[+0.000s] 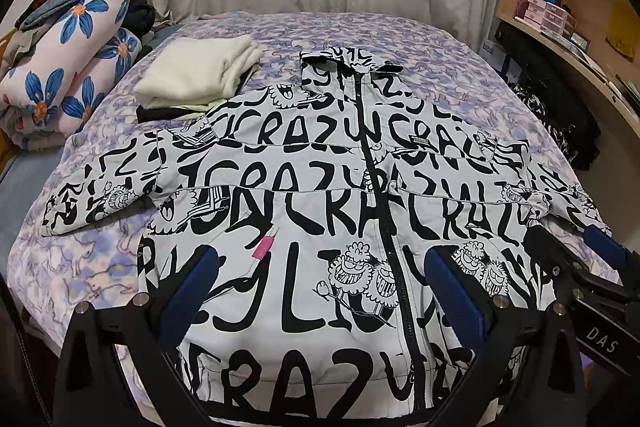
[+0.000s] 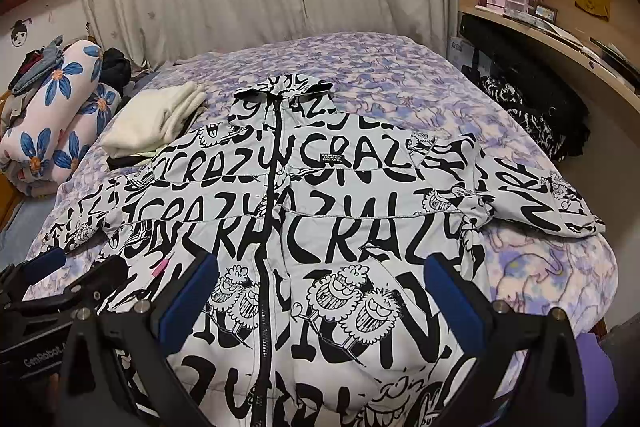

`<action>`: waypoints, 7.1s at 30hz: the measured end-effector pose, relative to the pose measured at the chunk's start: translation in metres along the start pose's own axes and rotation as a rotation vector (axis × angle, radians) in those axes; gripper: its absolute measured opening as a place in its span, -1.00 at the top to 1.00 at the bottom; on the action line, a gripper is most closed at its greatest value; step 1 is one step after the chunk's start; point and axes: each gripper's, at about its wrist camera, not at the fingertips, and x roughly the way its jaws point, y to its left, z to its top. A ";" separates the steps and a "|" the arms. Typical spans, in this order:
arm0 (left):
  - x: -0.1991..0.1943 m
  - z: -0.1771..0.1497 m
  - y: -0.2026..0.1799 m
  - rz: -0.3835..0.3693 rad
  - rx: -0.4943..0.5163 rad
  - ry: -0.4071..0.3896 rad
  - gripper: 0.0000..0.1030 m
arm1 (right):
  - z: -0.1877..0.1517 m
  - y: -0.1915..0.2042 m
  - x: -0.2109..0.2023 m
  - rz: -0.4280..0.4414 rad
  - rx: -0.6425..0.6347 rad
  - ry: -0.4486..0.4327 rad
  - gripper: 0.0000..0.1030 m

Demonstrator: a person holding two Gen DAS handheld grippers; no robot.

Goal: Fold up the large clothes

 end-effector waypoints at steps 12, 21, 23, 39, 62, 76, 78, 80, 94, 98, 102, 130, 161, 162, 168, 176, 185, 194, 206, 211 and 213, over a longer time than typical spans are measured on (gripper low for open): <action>0.003 -0.003 0.001 -0.010 -0.009 0.020 -0.98 | 0.000 -0.003 0.003 0.039 0.000 0.018 -0.95; 0.003 -0.003 0.002 -0.008 -0.007 0.020 -0.98 | 0.001 -0.003 0.004 0.096 0.007 0.028 -0.95; 0.003 -0.003 0.002 -0.007 -0.005 0.020 -0.98 | 0.000 -0.004 0.004 0.104 0.011 0.027 -0.95; 0.003 -0.005 0.004 -0.006 -0.012 0.027 -0.98 | 0.005 -0.011 -0.001 0.090 0.006 0.019 -0.95; 0.001 0.078 -0.034 0.002 0.024 -0.108 -0.98 | 0.089 -0.072 -0.064 -0.068 -0.057 -0.224 -0.95; 0.094 0.080 -0.096 -0.084 0.058 0.014 -0.98 | 0.074 -0.226 0.024 -0.200 0.229 -0.021 -0.76; 0.110 0.076 -0.104 -0.093 0.057 0.045 -0.98 | 0.064 -0.257 0.042 -0.209 0.308 0.033 -0.76; 0.127 0.073 -0.111 -0.100 0.057 0.064 -0.98 | 0.052 -0.286 0.057 -0.184 0.401 0.077 -0.76; 0.204 0.061 -0.137 -0.027 0.099 0.100 -0.98 | -0.019 -0.379 0.140 -0.066 0.873 0.263 -0.64; 0.218 0.065 -0.135 -0.014 0.089 0.109 -0.98 | -0.020 -0.389 0.145 -0.088 0.906 0.207 -0.56; 0.225 0.071 -0.136 -0.020 0.082 0.105 -0.98 | -0.016 -0.403 0.150 -0.146 0.932 0.165 -0.01; 0.233 0.070 -0.059 0.039 -0.023 0.123 -0.97 | 0.038 -0.042 0.171 0.303 -0.271 0.199 0.15; 0.269 0.060 -0.237 -0.232 0.426 0.299 -0.98 | 0.025 -0.210 0.162 0.097 0.292 0.209 0.15; 0.272 0.061 -0.240 -0.242 0.419 0.312 -0.98 | 0.024 -0.211 0.162 0.097 0.292 0.210 0.15; 0.292 0.061 -0.260 -0.256 0.385 0.389 -0.98 | 0.019 -0.215 0.165 0.093 0.298 0.217 0.15; 0.295 0.065 -0.271 -0.260 0.416 0.320 0.30 | 0.011 -0.220 0.165 0.080 0.311 0.226 0.15; 0.239 0.138 -0.190 -0.261 0.197 0.114 0.47 | 0.013 -0.218 0.152 0.075 0.293 0.200 0.15; 0.275 0.112 -0.008 -0.242 -0.121 0.300 0.05 | 0.014 -0.207 0.159 0.089 0.264 0.215 0.15; 0.321 0.098 0.049 -0.389 -0.250 0.389 -0.45 | 0.039 -0.194 0.176 0.068 0.194 0.217 0.15; 0.342 0.115 0.029 -0.331 -0.165 0.371 -0.45 | 0.062 -0.204 0.198 0.030 0.184 0.218 0.15; 0.345 0.123 0.021 -0.304 -0.124 0.342 0.03 | 0.072 -0.214 0.211 0.026 0.205 0.228 0.05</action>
